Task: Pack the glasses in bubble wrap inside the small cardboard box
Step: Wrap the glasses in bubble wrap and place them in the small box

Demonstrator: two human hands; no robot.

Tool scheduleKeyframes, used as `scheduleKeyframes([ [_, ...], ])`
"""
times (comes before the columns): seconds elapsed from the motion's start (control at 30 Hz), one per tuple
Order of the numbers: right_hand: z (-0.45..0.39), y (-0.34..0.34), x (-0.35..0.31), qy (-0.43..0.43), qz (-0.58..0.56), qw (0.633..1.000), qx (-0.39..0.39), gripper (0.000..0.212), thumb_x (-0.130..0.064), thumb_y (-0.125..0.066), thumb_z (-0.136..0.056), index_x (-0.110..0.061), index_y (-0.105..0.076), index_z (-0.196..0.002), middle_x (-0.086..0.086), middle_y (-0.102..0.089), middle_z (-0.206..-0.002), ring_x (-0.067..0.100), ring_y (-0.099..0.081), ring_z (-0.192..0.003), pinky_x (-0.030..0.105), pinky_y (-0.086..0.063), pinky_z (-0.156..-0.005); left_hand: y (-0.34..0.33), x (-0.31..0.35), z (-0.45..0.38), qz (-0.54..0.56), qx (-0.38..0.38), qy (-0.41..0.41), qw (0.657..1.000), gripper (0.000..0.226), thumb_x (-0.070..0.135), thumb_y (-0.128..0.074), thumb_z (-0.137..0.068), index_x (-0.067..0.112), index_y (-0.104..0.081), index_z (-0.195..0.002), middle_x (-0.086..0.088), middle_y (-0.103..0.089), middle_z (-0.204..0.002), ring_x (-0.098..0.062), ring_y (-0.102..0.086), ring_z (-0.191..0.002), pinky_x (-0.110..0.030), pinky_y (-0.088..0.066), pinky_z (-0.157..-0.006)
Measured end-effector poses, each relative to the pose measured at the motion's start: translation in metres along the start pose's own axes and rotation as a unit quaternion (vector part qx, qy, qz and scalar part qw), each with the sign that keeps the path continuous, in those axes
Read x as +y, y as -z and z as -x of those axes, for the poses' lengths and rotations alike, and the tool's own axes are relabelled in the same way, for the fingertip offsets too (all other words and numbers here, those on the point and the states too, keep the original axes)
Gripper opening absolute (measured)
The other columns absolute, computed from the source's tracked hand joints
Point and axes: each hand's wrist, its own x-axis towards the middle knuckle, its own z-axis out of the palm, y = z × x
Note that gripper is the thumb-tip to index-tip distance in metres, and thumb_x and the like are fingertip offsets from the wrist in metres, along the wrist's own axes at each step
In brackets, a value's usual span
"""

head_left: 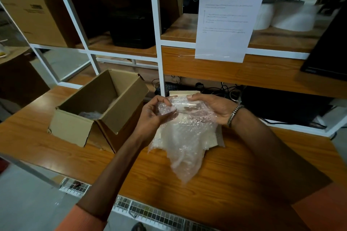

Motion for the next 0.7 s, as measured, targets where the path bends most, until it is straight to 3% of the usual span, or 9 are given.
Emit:
scheduleKeyframes([
  [0.1, -0.006, -0.003, 0.002, 0.068, 0.071, 0.992, 0.082, 0.056, -0.036, -0.091, -0.078, -0.013, -0.072, -0.125, 0.011, -0.075, -0.127, 0.031, -0.067, -0.125, 0.058, -0.044, -0.117, 0.016, 0.004, -0.002, 0.074, -0.044, 0.043, 0.995, 0.058, 0.031, -0.088, -0.083, 0.019, -0.058, -0.131, -0.019, -0.059, -0.145, -0.045, -0.065, -0.127, -0.055, -0.059, -0.099],
  [0.17, -0.006, -0.002, 0.001, 0.115, 0.099, 0.984, 0.098, 0.049, -0.034, -0.090, -0.079, -0.017, -0.071, -0.121, 0.007, -0.078, -0.120, 0.028, -0.070, -0.120, 0.055, -0.047, -0.114, 0.018, 0.014, -0.005, 0.076, -0.044, 0.059, 0.994, 0.066, 0.055, -0.065, -0.096, 0.020, -0.050, -0.150, -0.014, -0.064, -0.143, -0.036, -0.070, -0.123, -0.050, -0.062, -0.093],
  [0.23, -0.003, -0.005, 0.001, 0.148, 0.133, 0.975, 0.102, 0.038, -0.027, -0.086, -0.082, -0.021, -0.071, -0.117, 0.005, -0.078, -0.117, 0.028, -0.072, -0.112, 0.049, -0.054, -0.105, 0.020, 0.025, -0.011, 0.022, -0.017, 0.081, 0.996, 0.069, 0.063, -0.048, -0.098, 0.018, -0.052, -0.150, -0.010, -0.069, -0.140, -0.032, -0.071, -0.122, -0.045, -0.062, -0.091],
  [0.3, -0.002, -0.008, 0.001, 0.173, 0.161, 0.968, 0.088, 0.037, -0.019, -0.085, -0.084, -0.020, -0.071, -0.118, 0.006, -0.072, -0.125, 0.032, -0.070, -0.112, 0.046, -0.060, -0.095, 0.022, 0.032, -0.019, -0.066, -0.042, 0.096, 0.992, 0.061, 0.063, -0.051, -0.100, 0.022, -0.059, -0.145, -0.006, -0.069, -0.141, -0.028, -0.069, -0.126, -0.050, -0.058, -0.103],
  [0.37, -0.004, -0.011, 0.004, 0.189, 0.183, 0.962, 0.071, 0.042, -0.017, -0.091, -0.078, -0.022, -0.073, -0.116, 0.004, -0.064, -0.135, 0.032, -0.067, -0.119, 0.049, -0.061, -0.093, 0.022, 0.036, -0.021, -0.132, -0.110, 0.123, 0.977, 0.047, 0.054, -0.056, -0.106, 0.022, -0.064, -0.140, -0.006, -0.072, -0.134, -0.025, -0.074, -0.118, -0.051, -0.057, -0.105],
  [0.47, -0.010, -0.011, 0.013, 0.209, 0.182, 0.959, 0.067, 0.045, -0.003, -0.091, -0.075, -0.019, -0.074, -0.114, 0.013, -0.062, -0.135, 0.038, -0.063, -0.123, 0.058, -0.059, -0.098, 0.018, 0.035, -0.021, -0.165, -0.150, 0.130, 0.966, 0.034, 0.040, -0.063, -0.104, 0.016, -0.070, -0.127, -0.008, -0.079, -0.115, -0.022, -0.079, -0.102, -0.042, -0.061, -0.096],
  [0.53, -0.012, -0.008, 0.021, 0.208, 0.151, 0.964, 0.069, 0.048, -0.001, -0.087, -0.079, -0.017, -0.072, -0.122, 0.014, -0.060, -0.141, 0.038, -0.062, -0.128, 0.059, -0.056, -0.103, 0.019, 0.029, -0.023, -0.162, -0.151, 0.101, 0.970, 0.031, 0.035, -0.070, -0.100, 0.016, -0.072, -0.124, -0.005, -0.080, -0.114, -0.022, -0.079, -0.101, -0.040, -0.062, -0.093],
  [0.63, -0.015, -0.009, 0.027, 0.165, 0.069, 0.983, 0.051, 0.059, -0.037, -0.085, -0.086, -0.027, -0.064, -0.140, 0.009, -0.056, -0.151, 0.037, -0.057, -0.137, 0.065, -0.046, -0.113, 0.026, 0.018, -0.025, -0.117, -0.145, 0.065, 0.980, 0.042, 0.024, -0.079, -0.091, 0.018, -0.071, -0.132, -0.003, -0.078, -0.124, -0.022, -0.077, -0.111, -0.033, -0.062, -0.091],
  [0.7, -0.017, -0.014, 0.027, 0.131, 0.073, 0.986, 0.077, 0.067, -0.062, -0.081, -0.082, -0.029, -0.066, -0.139, 0.006, -0.064, -0.146, 0.031, -0.060, -0.136, 0.063, -0.043, -0.116, 0.030, 0.015, -0.025, -0.112, -0.142, 0.041, 0.983, 0.048, 0.016, -0.083, -0.087, 0.020, -0.071, -0.133, 0.000, -0.076, -0.127, -0.020, -0.074, -0.117, -0.034, -0.062, -0.094],
])
